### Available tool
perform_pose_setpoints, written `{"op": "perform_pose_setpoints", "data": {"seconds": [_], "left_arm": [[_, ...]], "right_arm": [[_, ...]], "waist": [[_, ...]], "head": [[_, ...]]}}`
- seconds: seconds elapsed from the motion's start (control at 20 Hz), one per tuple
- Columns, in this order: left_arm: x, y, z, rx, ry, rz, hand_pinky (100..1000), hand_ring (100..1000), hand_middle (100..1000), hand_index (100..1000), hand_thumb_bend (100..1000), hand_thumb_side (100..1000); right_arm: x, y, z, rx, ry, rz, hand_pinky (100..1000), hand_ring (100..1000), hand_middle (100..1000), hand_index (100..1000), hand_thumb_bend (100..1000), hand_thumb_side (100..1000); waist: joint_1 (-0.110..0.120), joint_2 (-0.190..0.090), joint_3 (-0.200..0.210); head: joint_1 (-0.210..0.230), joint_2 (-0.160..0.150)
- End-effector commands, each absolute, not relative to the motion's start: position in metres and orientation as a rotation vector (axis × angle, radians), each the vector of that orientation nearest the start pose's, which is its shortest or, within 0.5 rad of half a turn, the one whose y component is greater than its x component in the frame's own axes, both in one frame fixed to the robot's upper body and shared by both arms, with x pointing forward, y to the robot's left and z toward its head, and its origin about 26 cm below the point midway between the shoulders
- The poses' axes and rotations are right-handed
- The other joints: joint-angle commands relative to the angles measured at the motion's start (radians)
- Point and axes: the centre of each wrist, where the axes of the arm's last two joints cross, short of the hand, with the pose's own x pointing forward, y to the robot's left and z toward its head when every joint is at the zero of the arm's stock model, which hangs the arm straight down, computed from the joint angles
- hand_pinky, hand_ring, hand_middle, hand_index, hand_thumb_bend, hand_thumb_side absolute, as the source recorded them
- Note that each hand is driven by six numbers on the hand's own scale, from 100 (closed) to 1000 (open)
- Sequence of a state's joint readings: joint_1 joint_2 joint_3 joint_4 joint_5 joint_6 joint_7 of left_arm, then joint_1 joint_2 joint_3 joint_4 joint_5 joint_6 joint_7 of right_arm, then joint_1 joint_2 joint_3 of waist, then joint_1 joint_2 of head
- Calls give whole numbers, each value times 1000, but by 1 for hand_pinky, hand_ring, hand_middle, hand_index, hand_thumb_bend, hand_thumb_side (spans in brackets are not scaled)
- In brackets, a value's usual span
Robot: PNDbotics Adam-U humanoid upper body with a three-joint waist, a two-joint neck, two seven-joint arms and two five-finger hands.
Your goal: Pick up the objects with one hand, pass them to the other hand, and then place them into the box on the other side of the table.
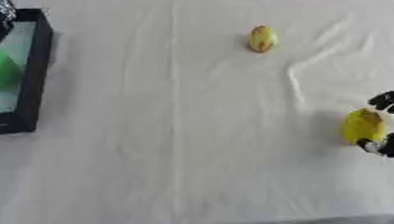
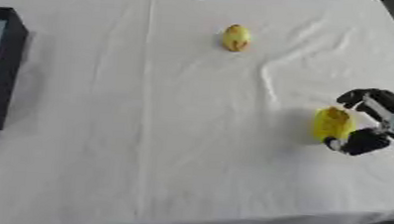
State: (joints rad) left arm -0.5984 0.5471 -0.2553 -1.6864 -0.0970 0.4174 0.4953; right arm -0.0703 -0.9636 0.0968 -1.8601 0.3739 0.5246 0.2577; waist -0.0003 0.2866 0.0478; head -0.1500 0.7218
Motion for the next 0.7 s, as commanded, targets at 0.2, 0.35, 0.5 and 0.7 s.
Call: {"op": "perform_pose_setpoints", "data": {"seconds": [0.2, 0.35, 0.5, 0.7], "left_arm": [[363, 238, 229, 806, -1963, -251, 645, 680, 634, 753, 100, 561], [363, 238, 229, 804, -1965, -253, 644, 679, 634, 752, 100, 560], [363, 238, 228, 805, -1965, -254, 644, 679, 634, 750, 100, 561], [362, 237, 228, 802, -1966, -256, 643, 679, 634, 749, 100, 561]], "right_arm": [[283, -372, 183, -955, -1082, 969, 848, 797, 676, 756, 402, 100], [284, -371, 181, -958, -1097, 947, 838, 773, 645, 731, 389, 100], [285, -371, 179, -971, -1102, 935, 837, 762, 633, 723, 380, 100], [287, -371, 175, -987, -1095, 942, 843, 762, 636, 724, 373, 100]], "waist": [[2, -9, 1], [2, -9, 2], [2, -9, 4], [2, -8, 7]], "head": [[0, -13], [1, -14], [1, -15], [1, -17]]}}
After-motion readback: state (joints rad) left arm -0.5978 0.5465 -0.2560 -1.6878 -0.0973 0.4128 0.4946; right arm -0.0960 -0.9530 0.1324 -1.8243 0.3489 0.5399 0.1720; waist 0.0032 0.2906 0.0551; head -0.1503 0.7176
